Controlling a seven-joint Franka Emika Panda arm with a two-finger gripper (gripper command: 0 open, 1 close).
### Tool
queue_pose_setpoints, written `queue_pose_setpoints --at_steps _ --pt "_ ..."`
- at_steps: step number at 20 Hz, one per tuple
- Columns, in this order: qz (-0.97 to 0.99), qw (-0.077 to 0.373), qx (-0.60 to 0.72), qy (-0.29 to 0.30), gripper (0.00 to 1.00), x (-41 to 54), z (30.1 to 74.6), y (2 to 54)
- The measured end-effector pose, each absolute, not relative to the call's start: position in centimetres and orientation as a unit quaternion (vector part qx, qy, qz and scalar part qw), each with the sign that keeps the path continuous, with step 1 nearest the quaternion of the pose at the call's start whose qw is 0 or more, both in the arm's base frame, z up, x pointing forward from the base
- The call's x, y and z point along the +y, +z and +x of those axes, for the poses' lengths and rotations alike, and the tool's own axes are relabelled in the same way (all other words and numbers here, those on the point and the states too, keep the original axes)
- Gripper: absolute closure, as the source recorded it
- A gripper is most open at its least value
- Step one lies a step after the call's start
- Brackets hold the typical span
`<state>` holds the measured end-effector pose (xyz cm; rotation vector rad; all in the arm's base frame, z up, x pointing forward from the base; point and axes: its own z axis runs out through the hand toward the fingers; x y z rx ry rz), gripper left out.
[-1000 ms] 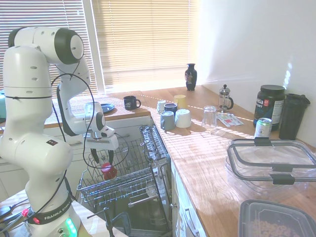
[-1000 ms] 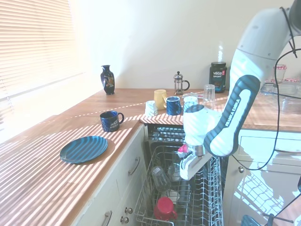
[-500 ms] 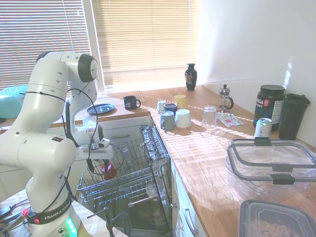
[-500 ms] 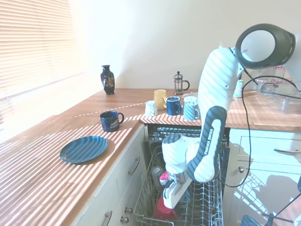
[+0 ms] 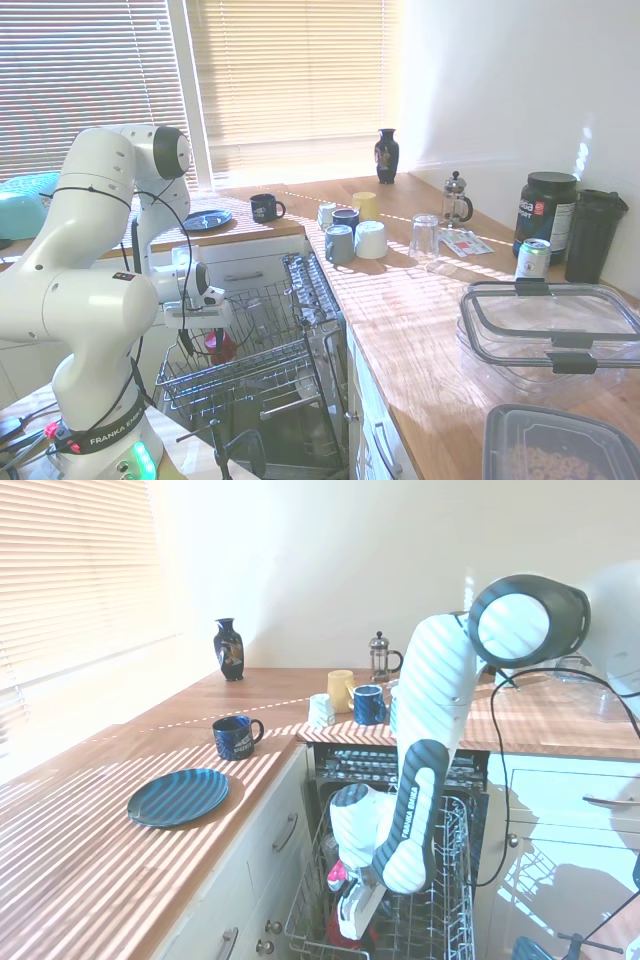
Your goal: Remove a mug cup out of the dishwasher
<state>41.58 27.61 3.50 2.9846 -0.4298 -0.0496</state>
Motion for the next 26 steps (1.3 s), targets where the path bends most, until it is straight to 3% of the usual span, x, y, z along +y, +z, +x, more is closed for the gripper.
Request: queue_pose_setpoints --at_steps 4,5,26 --pt "0.989 0.074 -0.128 -0.020 0.00 28.4 42.2 2.5" --pt "0.989 0.076 -0.124 -0.020 1.00 28.3 42.3 2.3" --pt "0.991 0.091 -0.100 0.007 1.00 28.7 44.5 0.1"
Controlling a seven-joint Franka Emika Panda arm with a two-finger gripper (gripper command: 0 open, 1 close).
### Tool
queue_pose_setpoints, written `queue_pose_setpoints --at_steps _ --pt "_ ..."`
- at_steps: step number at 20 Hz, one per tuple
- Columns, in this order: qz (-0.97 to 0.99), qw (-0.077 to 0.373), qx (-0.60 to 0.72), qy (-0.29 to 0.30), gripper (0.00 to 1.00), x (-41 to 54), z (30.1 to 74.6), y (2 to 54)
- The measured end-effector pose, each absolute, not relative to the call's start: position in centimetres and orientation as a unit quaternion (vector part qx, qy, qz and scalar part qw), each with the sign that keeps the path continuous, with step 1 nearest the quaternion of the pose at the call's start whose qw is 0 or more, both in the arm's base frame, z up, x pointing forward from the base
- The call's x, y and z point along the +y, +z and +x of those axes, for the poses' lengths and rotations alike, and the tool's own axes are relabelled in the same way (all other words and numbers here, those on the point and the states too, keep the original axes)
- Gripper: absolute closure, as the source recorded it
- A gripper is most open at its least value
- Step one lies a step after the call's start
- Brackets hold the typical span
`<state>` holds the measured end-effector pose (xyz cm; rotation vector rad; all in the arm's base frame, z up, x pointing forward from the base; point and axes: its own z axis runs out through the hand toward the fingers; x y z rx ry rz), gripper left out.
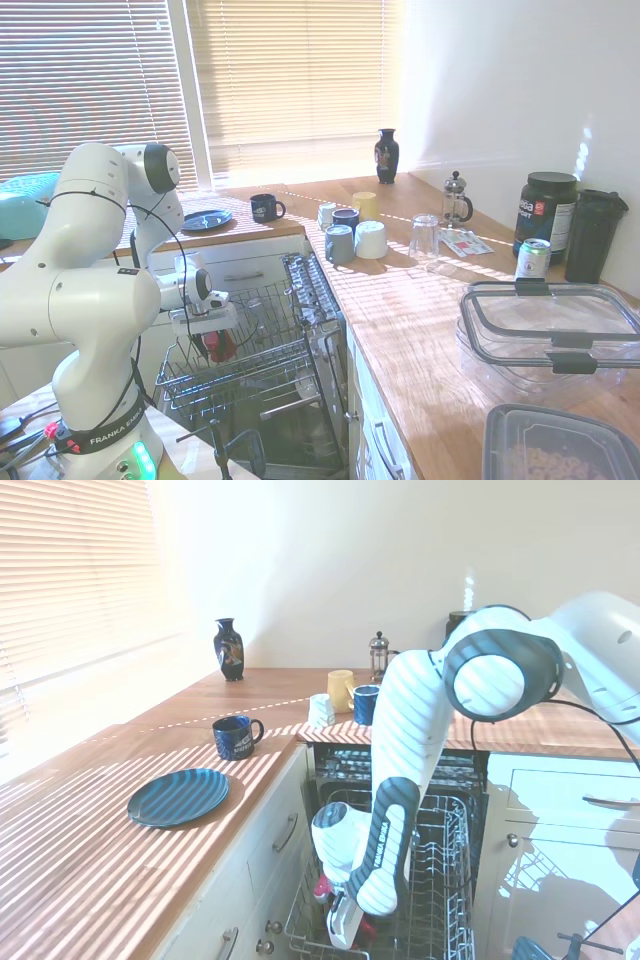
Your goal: Remove a mug cup out of the dishwasher
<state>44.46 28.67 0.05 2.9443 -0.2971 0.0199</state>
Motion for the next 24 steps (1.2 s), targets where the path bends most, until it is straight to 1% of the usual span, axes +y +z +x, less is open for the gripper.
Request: queue_pose_setpoints --at_steps 10,19,24 --pt "0.988 0.098 -0.115 -0.017 1.00 28.9 45.4 0.4" --pt "0.987 0.104 -0.116 -0.024 1.00 28.9 45.5 0.4" --pt "0.988 0.095 -0.122 -0.018 1.00 29.1 46.1 2.3"
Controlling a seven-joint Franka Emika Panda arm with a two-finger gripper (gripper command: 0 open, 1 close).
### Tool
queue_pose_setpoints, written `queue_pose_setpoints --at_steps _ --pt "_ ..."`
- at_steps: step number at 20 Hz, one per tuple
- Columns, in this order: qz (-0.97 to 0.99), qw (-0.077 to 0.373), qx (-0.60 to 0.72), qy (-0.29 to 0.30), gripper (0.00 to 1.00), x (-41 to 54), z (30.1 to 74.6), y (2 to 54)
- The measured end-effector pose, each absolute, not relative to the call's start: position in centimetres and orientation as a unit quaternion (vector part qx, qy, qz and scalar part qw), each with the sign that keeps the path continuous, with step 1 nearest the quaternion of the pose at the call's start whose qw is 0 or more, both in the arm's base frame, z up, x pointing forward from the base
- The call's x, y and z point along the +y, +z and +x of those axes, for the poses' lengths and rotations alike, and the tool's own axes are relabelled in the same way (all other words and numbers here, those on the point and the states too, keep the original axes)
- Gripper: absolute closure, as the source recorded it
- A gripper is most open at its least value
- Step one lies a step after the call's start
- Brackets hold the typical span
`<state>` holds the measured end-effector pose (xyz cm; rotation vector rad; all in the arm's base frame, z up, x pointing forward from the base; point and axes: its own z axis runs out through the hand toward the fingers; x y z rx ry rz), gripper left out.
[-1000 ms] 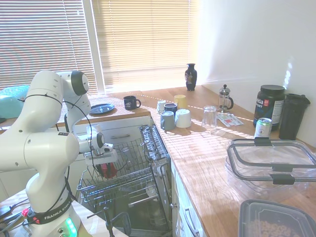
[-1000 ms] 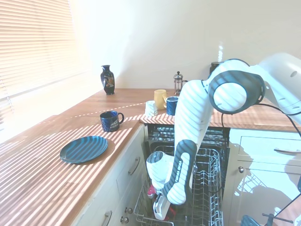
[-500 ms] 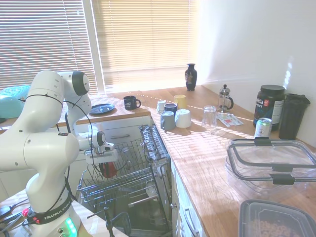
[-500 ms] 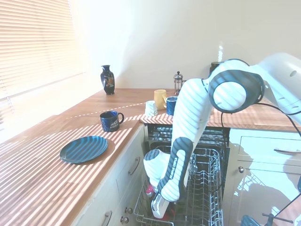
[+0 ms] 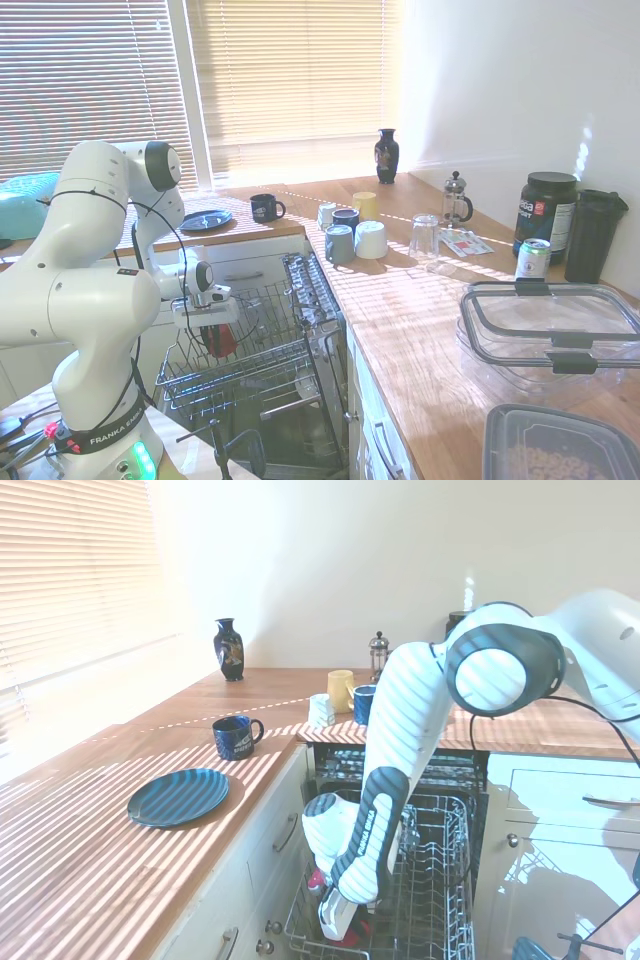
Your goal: Remove a mug cup out of the dishwasher
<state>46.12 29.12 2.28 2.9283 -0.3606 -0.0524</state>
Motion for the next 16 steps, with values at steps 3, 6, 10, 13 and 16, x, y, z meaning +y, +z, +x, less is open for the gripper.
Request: queue_pose_setpoints --at_steps 3,6,10,13,16 --pt "0.988 0.089 -0.127 -0.013 1.00 28.6 46.1 5.0" --pt "0.987 0.082 -0.136 -0.006 1.00 27.3 45.8 8.7" --pt "0.985 0.067 -0.161 0.009 1.00 23.7 45.8 14.0" --pt "0.981 0.049 -0.185 0.025 1.00 19.8 45.8 18.5" --pt "0.975 0.025 -0.216 0.049 1.00 15.2 46.6 23.8"
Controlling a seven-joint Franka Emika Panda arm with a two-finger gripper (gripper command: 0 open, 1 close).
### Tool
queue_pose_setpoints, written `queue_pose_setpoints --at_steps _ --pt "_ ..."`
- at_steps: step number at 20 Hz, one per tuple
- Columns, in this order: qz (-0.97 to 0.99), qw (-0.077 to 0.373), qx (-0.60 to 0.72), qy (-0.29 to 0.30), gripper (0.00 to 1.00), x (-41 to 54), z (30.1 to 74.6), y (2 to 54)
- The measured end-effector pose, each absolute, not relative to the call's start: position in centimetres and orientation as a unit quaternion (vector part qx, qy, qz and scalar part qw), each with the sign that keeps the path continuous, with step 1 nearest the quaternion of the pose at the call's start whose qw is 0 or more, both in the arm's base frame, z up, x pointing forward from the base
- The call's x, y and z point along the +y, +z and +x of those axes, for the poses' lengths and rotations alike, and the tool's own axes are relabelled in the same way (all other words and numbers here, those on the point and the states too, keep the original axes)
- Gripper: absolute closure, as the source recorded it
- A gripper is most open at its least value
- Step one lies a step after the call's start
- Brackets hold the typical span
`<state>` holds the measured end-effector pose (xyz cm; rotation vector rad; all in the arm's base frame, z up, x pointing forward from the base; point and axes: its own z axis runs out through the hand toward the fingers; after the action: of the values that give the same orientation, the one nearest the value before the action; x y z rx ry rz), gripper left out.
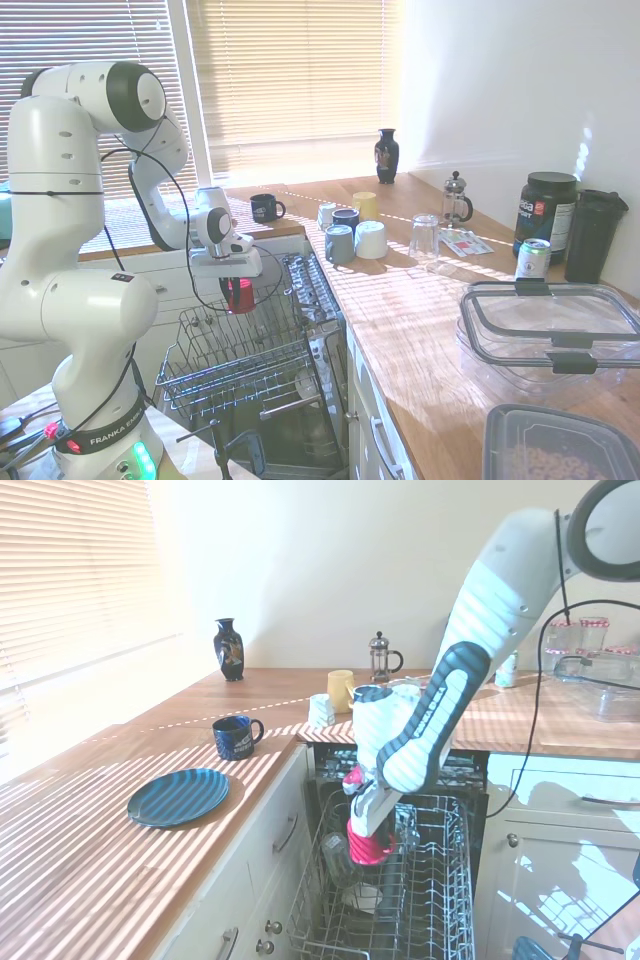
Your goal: Remove a mug cup out of the dishwasher
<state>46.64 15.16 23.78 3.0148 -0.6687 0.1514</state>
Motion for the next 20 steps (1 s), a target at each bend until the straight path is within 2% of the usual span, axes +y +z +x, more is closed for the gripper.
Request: queue_pose_setpoints --at_steps 5,8,15,20 --pt "0.960 0.000 -0.269 0.075 1.00 6.4 47.3 33.0" --pt "0.953 -0.010 -0.291 0.083 1.00 2.6 46.7 36.6" --pt "0.936 -0.006 -0.343 0.083 1.00 -4.9 45.6 40.0" --pt "0.930 0.001 -0.361 0.072 1.00 -6.9 46.8 40.6"
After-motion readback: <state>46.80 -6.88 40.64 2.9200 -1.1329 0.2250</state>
